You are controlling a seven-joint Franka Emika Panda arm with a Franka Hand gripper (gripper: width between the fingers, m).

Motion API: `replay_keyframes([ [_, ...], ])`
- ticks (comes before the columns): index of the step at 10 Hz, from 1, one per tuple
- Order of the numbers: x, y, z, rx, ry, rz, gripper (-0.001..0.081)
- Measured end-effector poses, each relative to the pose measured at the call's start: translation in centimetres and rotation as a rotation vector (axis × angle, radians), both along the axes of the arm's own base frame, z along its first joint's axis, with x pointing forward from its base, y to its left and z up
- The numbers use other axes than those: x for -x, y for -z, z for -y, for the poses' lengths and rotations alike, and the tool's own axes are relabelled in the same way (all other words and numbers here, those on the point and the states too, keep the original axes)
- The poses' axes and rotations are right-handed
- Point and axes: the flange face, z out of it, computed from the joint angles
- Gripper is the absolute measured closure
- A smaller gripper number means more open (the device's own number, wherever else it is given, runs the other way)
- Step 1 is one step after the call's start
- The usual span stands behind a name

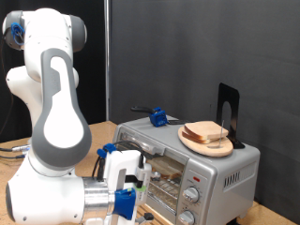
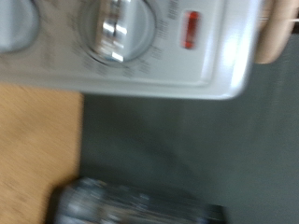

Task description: Make a piece of toast with the oven

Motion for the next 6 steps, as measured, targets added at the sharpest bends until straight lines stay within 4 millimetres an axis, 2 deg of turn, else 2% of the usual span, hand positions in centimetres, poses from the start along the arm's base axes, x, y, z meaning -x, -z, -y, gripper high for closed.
replay_keyframes([
  [2,-0.4,1.4,-0.1,-0.016,0.020,0.084,-0.0002],
  [6,-2.2,5.8,-1.7,-0.057,-0.002,-0.033,-0.0002],
])
